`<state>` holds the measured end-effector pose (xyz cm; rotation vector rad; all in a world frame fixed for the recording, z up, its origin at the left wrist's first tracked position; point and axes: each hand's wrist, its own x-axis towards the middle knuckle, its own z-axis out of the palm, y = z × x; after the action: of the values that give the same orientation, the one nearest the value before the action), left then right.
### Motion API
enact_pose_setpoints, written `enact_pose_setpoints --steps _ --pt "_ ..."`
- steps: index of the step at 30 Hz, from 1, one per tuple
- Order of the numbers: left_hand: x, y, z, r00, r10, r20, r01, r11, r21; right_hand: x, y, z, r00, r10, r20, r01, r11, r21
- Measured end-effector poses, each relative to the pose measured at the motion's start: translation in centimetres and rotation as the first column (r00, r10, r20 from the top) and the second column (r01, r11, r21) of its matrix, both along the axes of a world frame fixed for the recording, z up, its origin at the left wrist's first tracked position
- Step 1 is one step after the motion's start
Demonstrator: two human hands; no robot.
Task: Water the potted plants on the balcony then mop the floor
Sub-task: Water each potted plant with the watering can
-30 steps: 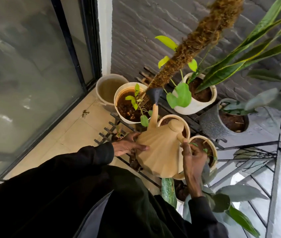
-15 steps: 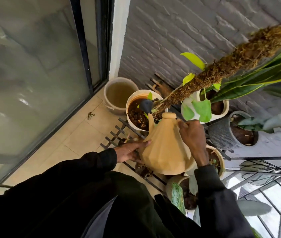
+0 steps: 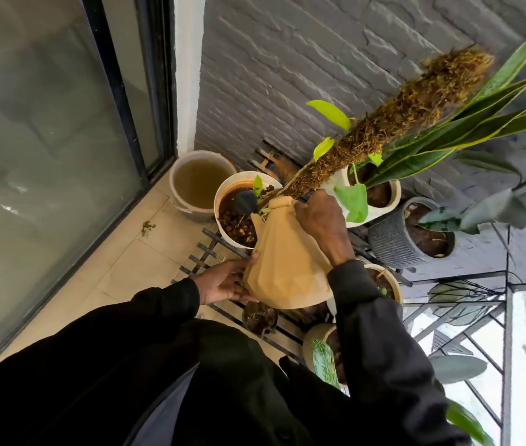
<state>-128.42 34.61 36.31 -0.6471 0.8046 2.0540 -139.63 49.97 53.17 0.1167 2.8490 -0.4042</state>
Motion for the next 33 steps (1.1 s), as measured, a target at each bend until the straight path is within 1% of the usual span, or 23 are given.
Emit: enact_pose_setpoints --steps 8,17,28,33 --pt "-0.9 0.1 0.9 1.000 -0.007 -0.006 0.007 1.000 -0.009 -0.8 0.1 0.2 1.000 -0.005 -0.004 0.005 0.999 0.034" --pt "-1.0 0.2 1.3 0.999 -0.005 0.033 0.005 1.000 -0.013 -1.0 0.3 0.0 1.000 -0.007 -0.012 0.007 1.000 0.021" --pt "-0.7 0.7 1.4 0.999 0.013 0.047 -0.012 1.000 -0.003 -0.9 0.7 -0.2 1.000 0.016 -0.015 -0.016 0.999 0.040" --pt "-0.6 1.1 1.4 0.999 -0.012 0.033 0.012 1.000 -0.003 -0.7 1.2 -0.3 0.999 0.013 -0.031 -0.012 0.999 0.031"
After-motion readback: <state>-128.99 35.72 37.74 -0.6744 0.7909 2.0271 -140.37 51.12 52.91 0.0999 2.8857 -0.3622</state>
